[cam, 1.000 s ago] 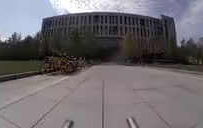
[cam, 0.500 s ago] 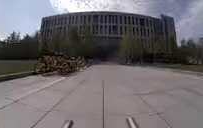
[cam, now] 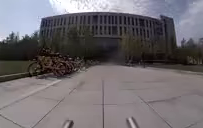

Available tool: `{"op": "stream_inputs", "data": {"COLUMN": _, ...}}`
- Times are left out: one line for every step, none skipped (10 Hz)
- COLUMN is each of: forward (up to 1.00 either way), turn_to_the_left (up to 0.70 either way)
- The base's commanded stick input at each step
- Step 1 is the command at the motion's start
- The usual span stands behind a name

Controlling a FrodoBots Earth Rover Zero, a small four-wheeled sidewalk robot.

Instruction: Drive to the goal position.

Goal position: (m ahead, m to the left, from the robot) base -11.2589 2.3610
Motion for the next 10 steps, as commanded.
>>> {"op": "stream_inputs", "data": {"forward": 0.70, "turn_to_the_left": -0.34}}
{"op": "stream_inputs", "data": {"forward": 0.70, "turn_to_the_left": -0.33}}
{"op": "stream_inputs", "data": {"forward": 0.70, "turn_to_the_left": 0.00}}
{"op": "stream_inputs", "data": {"forward": 0.70, "turn_to_the_left": 0.00}}
{"op": "stream_inputs", "data": {"forward": 0.70, "turn_to_the_left": 0.00}}
{"op": "stream_inputs", "data": {"forward": 0.70, "turn_to_the_left": 0.00}}
{"op": "stream_inputs", "data": {"forward": 0.70, "turn_to_the_left": 0.00}}
{"op": "stream_inputs", "data": {"forward": 0.70, "turn_to_the_left": 0.00}}
{"op": "stream_inputs", "data": {"forward": 0.70, "turn_to_the_left": 0.00}}
{"op": "stream_inputs", "data": {"forward": 0.70, "turn_to_the_left": 0.00}}
